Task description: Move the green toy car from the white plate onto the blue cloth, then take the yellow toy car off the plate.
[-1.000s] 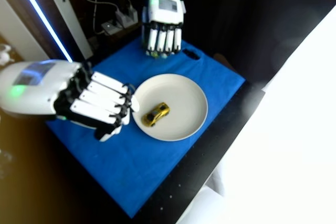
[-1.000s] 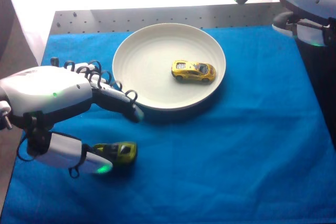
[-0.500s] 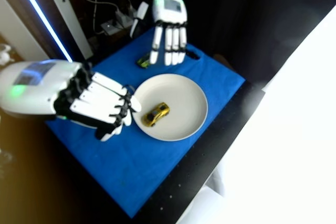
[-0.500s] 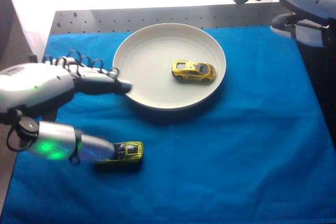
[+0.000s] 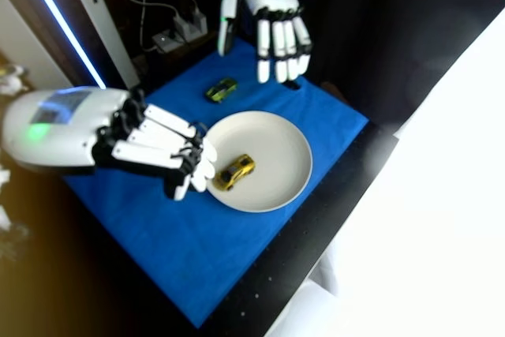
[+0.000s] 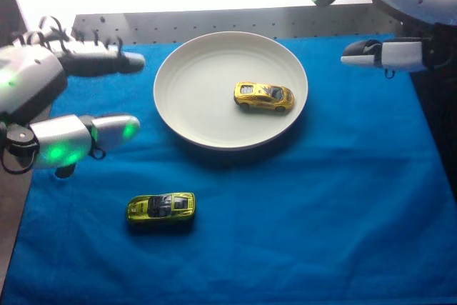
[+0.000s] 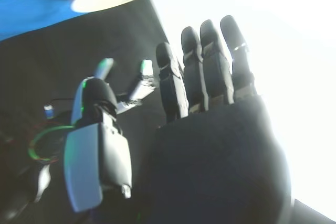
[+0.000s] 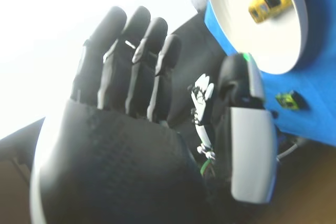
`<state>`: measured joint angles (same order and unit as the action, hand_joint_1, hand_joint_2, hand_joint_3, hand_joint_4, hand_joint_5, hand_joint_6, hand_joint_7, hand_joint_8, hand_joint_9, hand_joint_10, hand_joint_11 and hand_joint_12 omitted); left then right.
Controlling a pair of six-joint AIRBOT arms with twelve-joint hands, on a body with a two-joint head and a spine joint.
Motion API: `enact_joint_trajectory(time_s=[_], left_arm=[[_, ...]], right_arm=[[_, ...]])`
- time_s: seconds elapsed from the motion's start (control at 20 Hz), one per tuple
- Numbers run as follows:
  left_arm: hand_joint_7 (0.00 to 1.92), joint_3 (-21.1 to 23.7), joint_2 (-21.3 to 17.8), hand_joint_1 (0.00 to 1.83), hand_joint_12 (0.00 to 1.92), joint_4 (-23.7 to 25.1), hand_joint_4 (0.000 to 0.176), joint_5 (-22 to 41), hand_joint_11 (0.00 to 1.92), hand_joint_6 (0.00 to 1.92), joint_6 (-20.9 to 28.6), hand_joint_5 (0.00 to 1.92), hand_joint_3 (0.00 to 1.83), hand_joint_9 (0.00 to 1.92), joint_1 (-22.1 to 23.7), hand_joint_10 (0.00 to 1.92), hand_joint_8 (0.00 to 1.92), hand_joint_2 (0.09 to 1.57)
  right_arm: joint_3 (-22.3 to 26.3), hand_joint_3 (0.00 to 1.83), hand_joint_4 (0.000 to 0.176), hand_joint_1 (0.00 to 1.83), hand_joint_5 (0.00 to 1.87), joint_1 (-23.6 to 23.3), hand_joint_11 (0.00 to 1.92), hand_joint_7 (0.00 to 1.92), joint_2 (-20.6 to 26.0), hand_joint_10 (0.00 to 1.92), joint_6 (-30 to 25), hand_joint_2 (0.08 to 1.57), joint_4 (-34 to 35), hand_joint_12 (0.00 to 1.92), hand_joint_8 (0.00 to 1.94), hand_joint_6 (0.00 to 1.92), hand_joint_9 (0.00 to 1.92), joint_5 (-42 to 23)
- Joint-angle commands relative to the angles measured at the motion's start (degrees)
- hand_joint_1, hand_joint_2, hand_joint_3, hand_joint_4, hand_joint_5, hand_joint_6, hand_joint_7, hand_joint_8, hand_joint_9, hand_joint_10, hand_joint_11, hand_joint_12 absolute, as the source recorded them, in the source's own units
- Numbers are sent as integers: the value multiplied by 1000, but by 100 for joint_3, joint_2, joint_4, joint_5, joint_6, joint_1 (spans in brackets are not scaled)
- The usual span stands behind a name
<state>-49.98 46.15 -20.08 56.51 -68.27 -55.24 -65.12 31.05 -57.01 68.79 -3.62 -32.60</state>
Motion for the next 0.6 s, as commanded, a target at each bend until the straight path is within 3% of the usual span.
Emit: enact_joint_trajectory(time_s=[0.0, 0.15, 0.2, 0.25, 0.3, 0.35, 0.4, 0.45, 0.5, 0.55], left_arm=[[452, 20, 30, 527, 905, 81, 106, 827, 0, 18, -79, 549, 0, 376, 40, 9, 18, 1161], [506, 92, 61, 526, 955, -2, 109, 919, 0, 31, -294, 623, 0, 414, 28, 17, 20, 1159], [522, 92, 72, 525, 999, -18, 122, 918, 0, 34, -294, 648, 0, 434, 21, 22, 20, 1147], [536, 92, 77, 538, 1069, -30, 118, 918, 0, 36, -294, 668, 0, 453, 14, 28, 21, 1155], [533, 92, 82, 546, 944, -42, 132, 920, 0, 33, -295, 683, 0, 436, 7, 17, 14, 1147], [535, 90, 97, 542, 857, -57, 132, 920, 0, 26, -295, 679, 1, 437, 3, 15, 11, 1151], [551, 90, 107, 574, 866, -68, 121, 919, 0, 26, -295, 694, 0, 452, 0, 18, 13, 1150], [566, 90, 114, 567, 998, -91, 118, 918, 0, 22, -295, 700, 0, 474, -16, 26, 15, 1153], [583, 90, 120, 578, 1109, -104, 103, 918, 0, 22, -295, 710, 1, 497, -23, 34, 18, 1159], [590, 88, 135, 580, 1169, -117, 103, 921, 0, 20, -295, 714, 0, 503, -28, 37, 18, 1157]], right_arm=[[-26, 1, 0, 856, 696, -49, 503, 737, -79, 1052, 3, 1041, 8, 1703, 310, 153, 611, -568], [-211, 0, 0, 870, 815, -131, 567, 775, -352, 831, 3, 993, 9, 1598, 189, 123, 685, -353], [-282, 0, 0, 879, 824, -186, 461, 752, -458, 808, 3, 995, 8, 1629, 158, 124, 624, -267], [-322, 0, 0, 895, 817, -214, 380, 759, -520, 745, 3, 988, 6, 1615, 119, 113, 599, -222], [-357, 0, 0, 928, 820, -242, 325, 766, -586, 709, 3, 986, 2, 1621, 92, 105, 589, -186], [-391, 0, 0, 930, 837, -269, 284, 778, -662, 685, 3, 981, 0, 1634, 76, 108, 585, -148], [-401, 1, 0, 920, 835, -281, 315, 846, -690, 794, 3, 988, 0, 1685, 92, 97, 601, -135], [-428, 2, 0, 923, 860, -309, 295, 895, -746, 926, 3, 996, -1, 1747, 120, 113, 582, -113], [-454, 1, 0, 915, 855, -322, 310, 904, -792, 1001, 4, 999, -2, 1770, 137, 120, 571, -98], [-492, 0, 0, 877, 844, -339, 367, 904, -853, 1051, 4, 988, -3, 1784, 154, 119, 591, -70]])
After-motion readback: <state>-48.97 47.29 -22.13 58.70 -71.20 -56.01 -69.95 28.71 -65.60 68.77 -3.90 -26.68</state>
